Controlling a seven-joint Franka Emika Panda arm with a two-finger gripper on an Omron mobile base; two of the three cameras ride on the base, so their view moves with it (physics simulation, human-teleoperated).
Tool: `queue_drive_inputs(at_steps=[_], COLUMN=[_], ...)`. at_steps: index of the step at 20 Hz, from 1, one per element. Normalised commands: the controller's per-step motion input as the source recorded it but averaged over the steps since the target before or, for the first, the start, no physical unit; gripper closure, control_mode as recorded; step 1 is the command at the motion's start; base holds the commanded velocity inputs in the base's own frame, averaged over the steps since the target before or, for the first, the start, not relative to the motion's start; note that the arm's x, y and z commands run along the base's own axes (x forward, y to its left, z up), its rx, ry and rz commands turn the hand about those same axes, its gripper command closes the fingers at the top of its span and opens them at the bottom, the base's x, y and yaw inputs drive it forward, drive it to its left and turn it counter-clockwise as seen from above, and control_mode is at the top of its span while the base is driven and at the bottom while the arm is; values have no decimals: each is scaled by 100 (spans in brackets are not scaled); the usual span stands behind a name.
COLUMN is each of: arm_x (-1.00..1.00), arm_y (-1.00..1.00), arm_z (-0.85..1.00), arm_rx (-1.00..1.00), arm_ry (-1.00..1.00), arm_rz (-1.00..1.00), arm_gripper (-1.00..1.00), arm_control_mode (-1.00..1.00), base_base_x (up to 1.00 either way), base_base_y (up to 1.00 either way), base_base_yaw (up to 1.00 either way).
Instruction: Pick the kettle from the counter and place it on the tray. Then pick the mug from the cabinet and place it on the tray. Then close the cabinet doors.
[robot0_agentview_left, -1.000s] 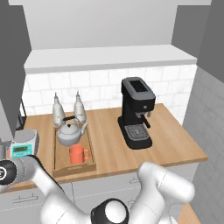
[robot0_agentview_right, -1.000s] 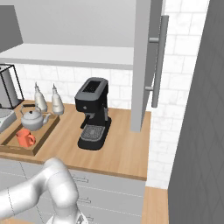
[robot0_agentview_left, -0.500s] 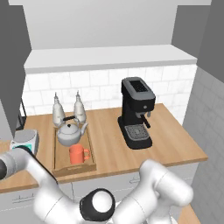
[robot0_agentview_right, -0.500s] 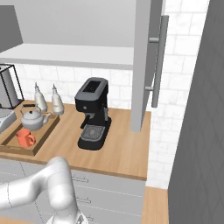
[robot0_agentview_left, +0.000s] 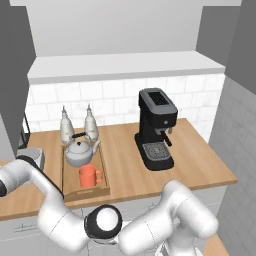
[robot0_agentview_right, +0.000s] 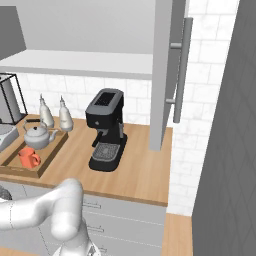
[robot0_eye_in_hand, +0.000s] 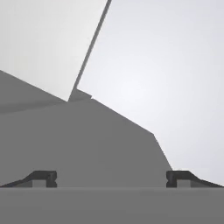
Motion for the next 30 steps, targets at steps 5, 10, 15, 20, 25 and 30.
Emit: queue_drive_inputs(at_steps=[5, 10, 15, 20, 25, 30], arm_x=[-32, -64, -57, -28, -37, -52], arm_y=[-14, -17, -44, -76, -97, -100], arm_z=[20, 15, 0, 5, 21, 42], arm_rx=[22, 23, 27, 30, 28, 20], arm_ry=[-28, -13, -5, -12, -16, -7], arm_rz=[-11, -4, 0, -4, -7, -8], arm_gripper=[-100, -100, -100, -100, -100, -100], arm_control_mode=[-100, -100, -100, -100, -100, -100], base_base_x=[0, 0, 0, 0, 0, 0], base_base_y=[0, 0, 0, 0, 0, 0], base_base_yaw=[0, 0, 0, 0, 0, 0])
